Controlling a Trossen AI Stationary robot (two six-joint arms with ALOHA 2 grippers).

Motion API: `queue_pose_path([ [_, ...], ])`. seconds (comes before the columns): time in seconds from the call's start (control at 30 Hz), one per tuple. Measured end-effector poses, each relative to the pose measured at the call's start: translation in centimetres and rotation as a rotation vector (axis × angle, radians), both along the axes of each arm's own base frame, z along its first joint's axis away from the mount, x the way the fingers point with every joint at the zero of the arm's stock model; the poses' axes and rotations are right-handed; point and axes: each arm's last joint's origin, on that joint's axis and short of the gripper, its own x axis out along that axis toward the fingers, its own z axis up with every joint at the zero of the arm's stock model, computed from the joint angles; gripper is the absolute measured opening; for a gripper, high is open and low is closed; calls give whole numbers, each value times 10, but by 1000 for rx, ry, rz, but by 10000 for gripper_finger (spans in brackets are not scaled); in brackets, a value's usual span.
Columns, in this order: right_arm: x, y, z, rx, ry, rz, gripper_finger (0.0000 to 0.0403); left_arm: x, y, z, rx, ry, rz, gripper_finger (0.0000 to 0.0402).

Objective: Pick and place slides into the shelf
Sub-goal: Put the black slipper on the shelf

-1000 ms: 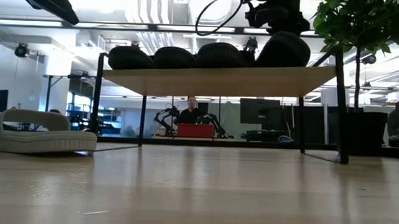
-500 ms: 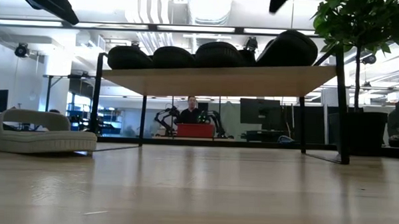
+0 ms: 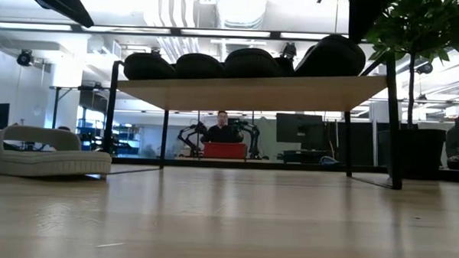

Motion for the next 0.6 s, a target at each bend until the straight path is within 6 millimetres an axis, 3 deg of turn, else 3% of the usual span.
queue_pose_path([
  [0.17, 4, -1, -15, -21, -28, -12, 44, 0, 0, 0, -2, -2, 1, 189],
  [0.6, 30, 5, -31, 85, -130, 90, 43, 1, -1, 1, -12, -11, 4, 189],
])
